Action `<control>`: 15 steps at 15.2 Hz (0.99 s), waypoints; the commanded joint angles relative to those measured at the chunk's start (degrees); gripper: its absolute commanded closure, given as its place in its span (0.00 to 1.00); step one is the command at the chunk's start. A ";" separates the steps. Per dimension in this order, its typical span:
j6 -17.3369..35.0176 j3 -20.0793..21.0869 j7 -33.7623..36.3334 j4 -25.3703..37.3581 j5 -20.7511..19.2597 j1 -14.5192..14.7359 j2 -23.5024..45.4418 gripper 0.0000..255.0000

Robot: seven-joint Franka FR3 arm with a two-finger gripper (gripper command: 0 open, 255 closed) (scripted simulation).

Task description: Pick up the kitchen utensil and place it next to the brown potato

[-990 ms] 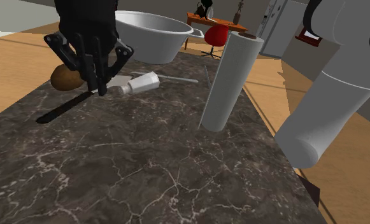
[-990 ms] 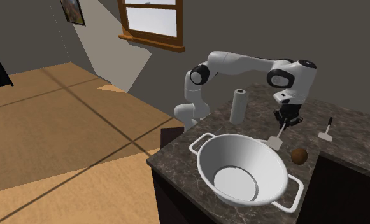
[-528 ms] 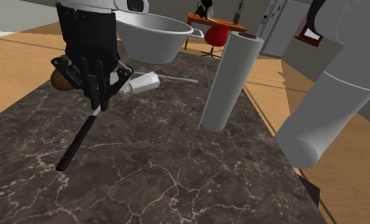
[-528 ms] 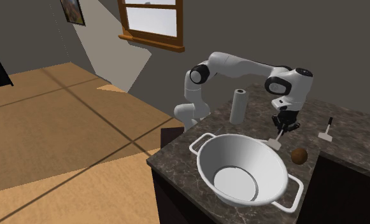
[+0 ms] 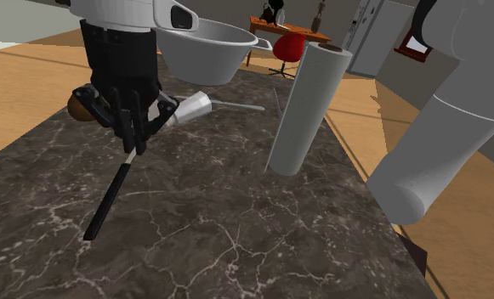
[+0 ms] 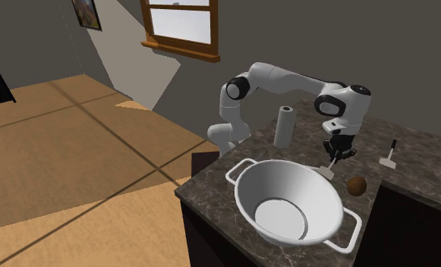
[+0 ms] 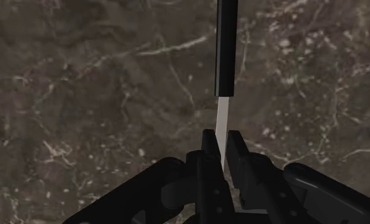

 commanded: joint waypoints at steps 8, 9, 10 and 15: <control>-1.94 -0.03 0.08 1.92 -0.12 -0.03 0.18 0.00; -3.90 -0.03 0.24 4.06 -0.33 -0.02 0.44 0.00; -5.88 0.01 0.46 6.32 -0.64 0.04 0.83 0.00; -7.46 0.07 0.69 8.18 -0.94 0.12 1.23 0.00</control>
